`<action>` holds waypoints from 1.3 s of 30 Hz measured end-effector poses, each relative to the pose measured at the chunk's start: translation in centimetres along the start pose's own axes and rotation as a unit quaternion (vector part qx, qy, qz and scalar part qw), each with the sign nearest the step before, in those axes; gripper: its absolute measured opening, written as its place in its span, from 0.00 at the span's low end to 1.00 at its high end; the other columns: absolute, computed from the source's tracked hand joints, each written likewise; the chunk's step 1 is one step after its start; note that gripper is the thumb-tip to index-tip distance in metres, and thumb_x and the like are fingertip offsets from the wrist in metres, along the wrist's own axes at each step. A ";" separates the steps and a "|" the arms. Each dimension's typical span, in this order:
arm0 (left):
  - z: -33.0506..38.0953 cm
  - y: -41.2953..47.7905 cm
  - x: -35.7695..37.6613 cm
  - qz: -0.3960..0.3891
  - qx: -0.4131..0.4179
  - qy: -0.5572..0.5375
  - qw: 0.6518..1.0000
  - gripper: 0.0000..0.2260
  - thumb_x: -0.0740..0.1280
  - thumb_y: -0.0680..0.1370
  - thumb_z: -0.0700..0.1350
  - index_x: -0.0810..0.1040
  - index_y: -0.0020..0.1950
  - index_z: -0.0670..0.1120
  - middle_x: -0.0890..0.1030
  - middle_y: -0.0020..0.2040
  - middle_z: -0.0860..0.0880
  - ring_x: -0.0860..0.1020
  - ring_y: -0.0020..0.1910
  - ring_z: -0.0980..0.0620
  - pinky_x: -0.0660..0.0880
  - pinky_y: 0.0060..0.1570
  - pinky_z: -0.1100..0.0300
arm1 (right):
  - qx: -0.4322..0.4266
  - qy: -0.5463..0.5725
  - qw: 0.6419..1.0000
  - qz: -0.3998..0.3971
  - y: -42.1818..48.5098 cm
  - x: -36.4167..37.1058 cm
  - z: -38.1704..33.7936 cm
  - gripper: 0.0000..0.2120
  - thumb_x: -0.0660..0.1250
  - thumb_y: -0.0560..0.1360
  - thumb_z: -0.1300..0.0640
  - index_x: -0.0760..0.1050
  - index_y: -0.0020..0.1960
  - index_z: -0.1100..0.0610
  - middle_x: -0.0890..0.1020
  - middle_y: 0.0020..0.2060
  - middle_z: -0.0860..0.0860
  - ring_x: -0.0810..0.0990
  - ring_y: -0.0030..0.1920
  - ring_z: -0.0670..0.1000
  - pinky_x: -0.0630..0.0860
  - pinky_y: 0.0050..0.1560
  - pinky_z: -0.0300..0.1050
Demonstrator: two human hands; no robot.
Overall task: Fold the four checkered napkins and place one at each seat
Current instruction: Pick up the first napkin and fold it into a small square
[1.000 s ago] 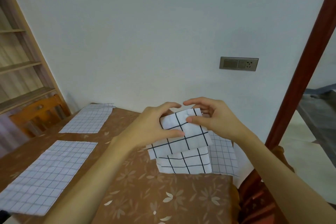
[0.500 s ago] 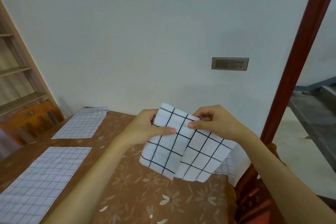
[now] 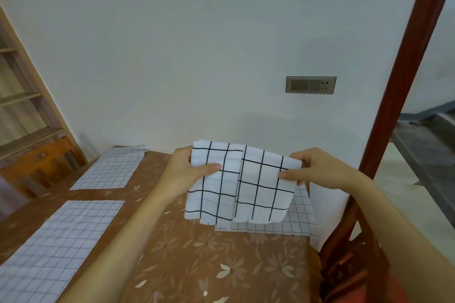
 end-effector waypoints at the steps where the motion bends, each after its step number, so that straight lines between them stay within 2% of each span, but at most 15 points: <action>1: -0.2 0.0 0.2 0.013 0.003 0.003 1.000 0.10 0.78 0.72 0.37 0.85 0.51 0.49 0.88 0.47 0.55 0.87 0.45 0.57 0.82 0.42 0.65 | 0.002 0.041 0.999 -0.003 -0.2 0.2 -0.2 0.08 0.75 0.74 0.53 0.85 0.49 0.56 0.88 0.44 0.51 0.87 0.45 0.49 0.83 0.48 0.43; 6: -0.6 0.1 2.1 0.062 0.023 0.017 0.998 0.10 0.77 0.73 0.38 0.84 0.49 0.52 0.88 0.47 0.54 0.86 0.47 0.55 0.83 0.49 0.55 | -0.040 0.164 0.985 0.018 -0.6 2.7 -2.7 0.12 0.73 0.76 0.53 0.83 0.54 0.60 0.87 0.47 0.58 0.86 0.46 0.58 0.83 0.46 0.44; 8: -0.3 0.1 3.0 0.068 0.027 0.011 0.997 0.10 0.77 0.73 0.38 0.84 0.50 0.52 0.88 0.47 0.53 0.86 0.47 0.54 0.83 0.50 0.54 | -0.060 0.189 0.980 0.018 -0.5 3.9 -3.9 0.16 0.72 0.74 0.49 0.81 0.55 0.61 0.87 0.46 0.56 0.86 0.46 0.54 0.82 0.48 0.46; 13: 1.2 -0.5 4.5 -0.001 0.015 -0.040 0.999 0.10 0.71 0.79 0.40 0.85 0.56 0.53 0.88 0.50 0.52 0.86 0.51 0.50 0.83 0.50 0.53 | -0.121 0.200 0.972 0.003 -0.3 6.3 -5.3 0.20 0.72 0.74 0.45 0.77 0.64 0.48 0.84 0.50 0.53 0.85 0.50 0.52 0.81 0.50 0.44; 15: 1.2 -0.8 4.7 -0.015 -0.049 -0.096 0.994 0.08 0.65 0.83 0.48 0.85 0.54 0.53 0.88 0.51 0.51 0.85 0.54 0.48 0.82 0.55 0.49 | -0.133 0.182 0.974 0.015 0.0 6.6 -5.0 0.19 0.71 0.76 0.48 0.76 0.66 0.46 0.83 0.47 0.51 0.84 0.48 0.55 0.81 0.49 0.45; 17: 0.8 -0.9 4.7 -0.041 -0.127 -0.173 0.976 0.23 0.56 0.82 0.64 0.85 0.56 0.52 0.88 0.53 0.49 0.85 0.57 0.48 0.78 0.59 0.50 | -0.140 0.152 0.978 0.020 0.3 7.0 -4.7 0.19 0.70 0.78 0.53 0.74 0.69 0.45 0.84 0.47 0.48 0.83 0.47 0.57 0.82 0.49 0.47; 19: 0.5 -1.1 4.8 -0.070 -0.135 -0.204 0.967 0.30 0.54 0.77 0.70 0.83 0.61 0.52 0.87 0.55 0.51 0.85 0.57 0.52 0.77 0.59 0.52 | -0.140 0.137 0.980 0.018 0.6 7.4 -4.3 0.22 0.69 0.79 0.57 0.72 0.71 0.46 0.84 0.48 0.48 0.83 0.46 0.56 0.83 0.48 0.47; 23: -0.7 -1.3 4.5 -0.037 -0.058 -0.124 0.990 0.12 0.68 0.80 0.50 0.83 0.62 0.50 0.87 0.57 0.51 0.84 0.59 0.49 0.79 0.60 0.48 | -0.140 0.128 0.979 0.067 0.8 7.6 -3.3 0.18 0.69 0.79 0.61 0.77 0.66 0.49 0.84 0.47 0.46 0.83 0.46 0.47 0.82 0.50 0.42; 27: -2.1 -1.5 4.5 -0.001 -0.093 -0.180 0.979 0.10 0.68 0.81 0.47 0.84 0.60 0.49 0.86 0.58 0.50 0.84 0.60 0.49 0.77 0.65 0.43 | -0.083 0.134 0.967 0.199 0.3 7.2 -1.8 0.13 0.71 0.77 0.52 0.77 0.61 0.46 0.80 0.52 0.42 0.80 0.51 0.38 0.75 0.50 0.33; 29: -2.5 -1.7 4.7 0.002 -0.117 -0.221 0.968 0.11 0.69 0.81 0.46 0.84 0.61 0.46 0.86 0.57 0.47 0.84 0.58 0.47 0.78 0.63 0.44 | -0.026 0.122 0.981 0.148 0.4 8.0 -1.1 0.11 0.69 0.77 0.46 0.74 0.59 0.42 0.78 0.49 0.36 0.79 0.48 0.35 0.73 0.46 0.30; 30: -2.8 -1.8 4.7 0.005 -0.124 -0.228 0.966 0.11 0.69 0.81 0.46 0.83 0.62 0.45 0.86 0.57 0.46 0.85 0.58 0.46 0.79 0.61 0.45 | -0.011 0.117 0.986 0.114 0.4 8.5 -0.8 0.04 0.67 0.78 0.45 0.76 0.53 0.41 0.78 0.41 0.35 0.77 0.41 0.36 0.71 0.43 0.30; 32: -3.4 -1.9 4.8 0.004 -0.127 -0.221 0.967 0.11 0.69 0.80 0.45 0.83 0.62 0.45 0.87 0.57 0.46 0.85 0.56 0.47 0.81 0.56 0.49 | -0.023 0.113 0.990 0.075 0.4 9.3 -0.4 0.14 0.66 0.80 0.46 0.76 0.35 0.41 0.71 0.26 0.39 0.68 0.28 0.40 0.67 0.36 0.36; 33: -3.5 -1.9 4.7 0.005 -0.129 -0.207 0.970 0.10 0.70 0.80 0.45 0.84 0.60 0.46 0.87 0.55 0.47 0.86 0.54 0.48 0.82 0.51 0.53 | -0.028 0.120 0.990 0.070 0.4 9.5 -0.2 0.18 0.66 0.81 0.48 0.76 0.31 0.42 0.69 0.23 0.40 0.65 0.26 0.41 0.66 0.33 0.37; 36: -3.9 -1.7 3.3 0.003 -0.115 -0.139 0.984 0.06 0.71 0.79 0.45 0.86 0.51 0.46 0.88 0.47 0.48 0.86 0.46 0.50 0.79 0.38 0.62 | -0.044 0.147 0.986 0.065 0.3 9.6 -0.1 0.16 0.66 0.81 0.55 0.77 0.35 0.47 0.72 0.20 0.40 0.69 0.22 0.39 0.66 0.30 0.30; 39: -3.8 -1.4 2.1 -0.010 -0.091 -0.107 0.990 0.07 0.71 0.79 0.46 0.87 0.51 0.45 0.88 0.48 0.46 0.86 0.46 0.49 0.82 0.45 0.56 | -0.043 0.146 0.987 0.051 0.3 9.5 0.2 0.10 0.67 0.80 0.53 0.82 0.42 0.54 0.73 0.21 0.41 0.68 0.24 0.40 0.68 0.33 0.35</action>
Point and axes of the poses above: each hand's wrist, its own y-axis towards the middle knuckle, its own x-axis out of the palm, z = x × y, the point moved 3 cm from there along y, towards the middle knuckle
